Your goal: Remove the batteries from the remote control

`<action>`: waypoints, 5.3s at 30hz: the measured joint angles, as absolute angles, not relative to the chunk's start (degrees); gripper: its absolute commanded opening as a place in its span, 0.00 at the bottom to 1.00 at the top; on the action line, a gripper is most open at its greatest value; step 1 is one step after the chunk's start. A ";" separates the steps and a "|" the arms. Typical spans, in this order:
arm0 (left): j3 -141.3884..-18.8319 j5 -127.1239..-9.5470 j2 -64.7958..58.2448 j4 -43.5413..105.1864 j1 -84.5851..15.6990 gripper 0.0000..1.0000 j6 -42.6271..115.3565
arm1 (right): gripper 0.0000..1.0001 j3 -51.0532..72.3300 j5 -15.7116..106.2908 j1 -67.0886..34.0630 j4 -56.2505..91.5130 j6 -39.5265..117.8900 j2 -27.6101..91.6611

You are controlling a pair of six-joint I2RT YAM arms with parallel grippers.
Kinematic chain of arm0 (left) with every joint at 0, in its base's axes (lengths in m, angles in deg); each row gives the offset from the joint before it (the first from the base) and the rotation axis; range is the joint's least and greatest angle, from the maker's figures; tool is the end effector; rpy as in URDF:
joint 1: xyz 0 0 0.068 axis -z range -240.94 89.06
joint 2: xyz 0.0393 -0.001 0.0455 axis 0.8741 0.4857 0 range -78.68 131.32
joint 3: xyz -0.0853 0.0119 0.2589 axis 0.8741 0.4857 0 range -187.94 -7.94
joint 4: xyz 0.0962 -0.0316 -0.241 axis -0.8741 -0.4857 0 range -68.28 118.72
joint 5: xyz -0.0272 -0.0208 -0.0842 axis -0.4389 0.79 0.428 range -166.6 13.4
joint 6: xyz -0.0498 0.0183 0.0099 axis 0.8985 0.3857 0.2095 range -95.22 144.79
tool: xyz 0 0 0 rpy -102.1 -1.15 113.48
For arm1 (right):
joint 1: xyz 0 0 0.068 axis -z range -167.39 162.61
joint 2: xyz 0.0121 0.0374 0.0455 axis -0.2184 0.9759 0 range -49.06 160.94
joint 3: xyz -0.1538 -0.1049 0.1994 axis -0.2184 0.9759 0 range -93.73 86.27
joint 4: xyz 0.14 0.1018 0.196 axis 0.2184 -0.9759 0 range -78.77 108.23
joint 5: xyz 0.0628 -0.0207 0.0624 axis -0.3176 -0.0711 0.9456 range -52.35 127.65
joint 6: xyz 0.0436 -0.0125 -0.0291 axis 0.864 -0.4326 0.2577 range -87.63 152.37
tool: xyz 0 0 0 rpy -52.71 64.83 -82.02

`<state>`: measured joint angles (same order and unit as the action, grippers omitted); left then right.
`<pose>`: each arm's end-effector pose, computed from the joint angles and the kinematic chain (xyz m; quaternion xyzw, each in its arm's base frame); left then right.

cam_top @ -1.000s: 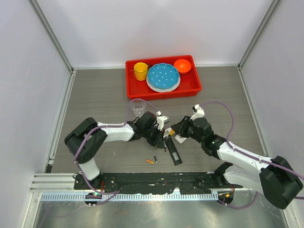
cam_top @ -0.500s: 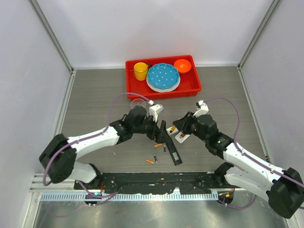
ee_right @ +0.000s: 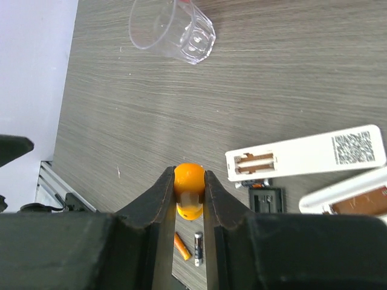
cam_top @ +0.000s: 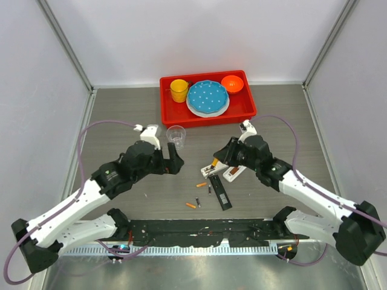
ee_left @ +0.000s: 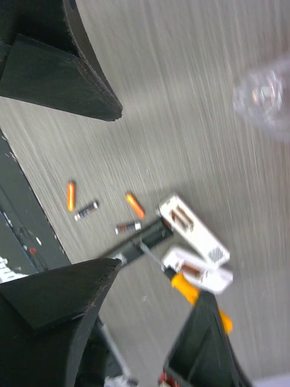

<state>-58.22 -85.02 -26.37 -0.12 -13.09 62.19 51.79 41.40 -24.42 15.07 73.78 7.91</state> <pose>0.1375 -0.1442 0.3177 0.0429 0.8672 -0.2862 0.4053 0.1776 0.1368 0.2492 0.0149 0.8459 0.3581 0.3949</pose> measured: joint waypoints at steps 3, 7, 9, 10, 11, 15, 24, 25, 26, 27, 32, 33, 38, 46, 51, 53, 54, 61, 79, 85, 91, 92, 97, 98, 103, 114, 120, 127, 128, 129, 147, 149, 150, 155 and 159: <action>-58.20 -94.22 -31.33 -8.19 -13.09 1.00 65.32 | 0.01 48.16 42.75 -24.42 15.37 73.21 12.96; -56.56 -103.54 -38.21 -14.20 -13.09 1.00 69.65 | 0.01 44.14 45.09 -24.42 17.45 72.81 20.74; -55.03 -106.70 -40.88 -16.21 -13.13 1.00 71.26 | 0.01 42.18 46.38 -24.47 18.48 72.64 24.88; -54.51 -107.91 -42.04 -17.08 -13.13 1.00 72.05 | 0.02 41.37 46.99 -24.47 18.94 72.51 26.91; -54.18 -108.63 -42.52 -17.63 -13.15 1.00 72.51 | 0.02 40.60 47.52 -24.51 19.48 72.22 28.81; -53.04 -110.40 -41.91 -18.94 -13.20 1.00 74.15 | 0.04 38.20 48.50 -24.93 21.04 70.85 35.26; -49.96 -110.38 -35.07 -16.75 -13.20 1.00 77.17 | 0.59 33.76 47.25 -26.46 21.56 65.12 46.10; -49.52 -110.25 -33.80 -15.90 -13.20 1.00 77.23 | 0.63 33.76 47.19 -26.46 21.43 64.77 46.49; -49.31 -110.09 -32.95 -15.27 -13.20 1.00 77.25 | 0.69 33.76 47.10 -26.50 21.32 64.20 46.71; -49.17 -109.94 -32.40 -14.74 -13.20 1.00 77.21 | 0.72 33.76 47.08 -26.54 21.30 63.90 46.80; -49.13 -109.81 -31.68 -11.05 -13.24 1.00 76.60 | 0.83 33.17 46.31 -26.54 21.36 62.32 46.78; -49.15 -109.79 -31.68 -10.55 -13.24 1.00 76.51 | 0.84 32.82 46.25 -26.54 21.36 62.08 46.78; -49.00 -109.24 -32.75 -7.49 -13.24 1.00 75.26 | 0.86 30.59 46.05 -26.54 21.25 60.99 46.78; -46.60 -106.95 -34.98 -4.38 -13.24 1.00 75.13 | 0.98 31.20 48.63 -25.43 23.22 61.93 45.99; -45.26 -105.87 -35.55 -3.62 -13.24 1.00 75.13 | 0.98 36.14 52.06 -22.13 25.10 63.26 42.36; -44.52 -105.28 -35.59 -2.81 -13.24 1.00 75.11 | 0.98 38.42 52.59 -20.36 25.12 63.83 40.24; -44.04 -104.80 -35.50 -2.22 -13.24 1.00 75.11 | 0.99 39.53 52.72 -19.20 25.04 64.01 39.13; -43.32 -101.79 -31.92 -0.51 -13.24 1.00 75.05 | 0.99 45.61 49.62 -10.72 18.52 63.26 27.21; -53.92 -106.33 -25.08 -0.71 -13.24 1.00 66.91 | 0.96 47.47 27.28 -10.46 3.37 54.96 -13.22; -55.53 -106.95 -25.43 -1.13 -13.24 1.00 66.02 | 0.95 51.75 24.46 -10.46 5.43 53.21 -21.13; -55.84 -107.73 -30.87 -0.84 -13.24 1.00 65.45 | 0.96 56.49 23.30 -10.46 9.21 51.61 -26.73; -55.82 -107.97 -32.09 -0.65 -13.24 1.00 65.19 | 0.95 57.13 23.23 -10.46 9.89 51.50 -27.21; -53.94 -108.65 -37.91 1.32 -13.24 1.00 64.73 | 0.96 58.44 23.17 -10.46 11.57 51.33 -27.27; -53.09 -108.76 -38.67 1.87 -13.24 1.00 64.75 | 0.95 58.68 23.19 -10.46 11.88 51.33 -27.14; -49.39 -109.11 -40.66 2.76 -13.24 1.00 65.17 | 0.95 60.12 23.21 -10.46 13.14 51.77 -25.96; -44.65 -107.82 -40.84 4.45 -13.24 1.00 66.37 | 0.95 63.36 23.89 -10.46 17.65 52.31 -20.89; -42.18 -107.49 -42.61 7.07 -13.24 1.00 66.37 | 0.95 63.68 24.59 -10.46 18.50 52.62 -18.03; -40.67 -107.56 -43.37 8.91 -13.24 1.00 66.39 | 0.95 64.99 25.18 -10.46 20.29 53.30 -16.54; -40.45 -107.56 -43.48 9.15 -13.24 1.00 66.41 | 0.95 65.17 25.18 -10.46 20.55 53.34 -16.41; -40.23 -107.56 -43.57 9.23 -13.24 1.00 66.41 | 0.95 65.30 25.22 -10.46 20.77 53.49 -16.28; -37.48 -107.51 -45.21 10.30 -13.24 1.00 66.39 | 0.94 66.48 25.09 -10.46 21.49 53.99 -15.14; -37.31 -107.58 -45.21 10.30 -13.24 1.00 66.39 | 0.94 66.72 25.00 -10.46 21.49 53.99 -15.01; -37.24 -107.62 -45.21 10.30 -13.24 1.00 66.39 | 0.94 66.79 24.92 -10.46 21.49 53.99 -14.90; -37.11 -108.98 -44.99 10.22 -13.24 1.00 66.37 | 0.93 67.01 24.46 -10.46 21.49 53.99 -14.88; -37.11 -111.12 -43.85 9.87 -13.24 1.00 66.06 | 0.92 67.05 23.98 -10.46 21.49 53.95 -14.86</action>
<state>-37.11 -111.12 -43.85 9.87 -13.24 66.06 67.05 23.98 -10.46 21.49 53.95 -14.86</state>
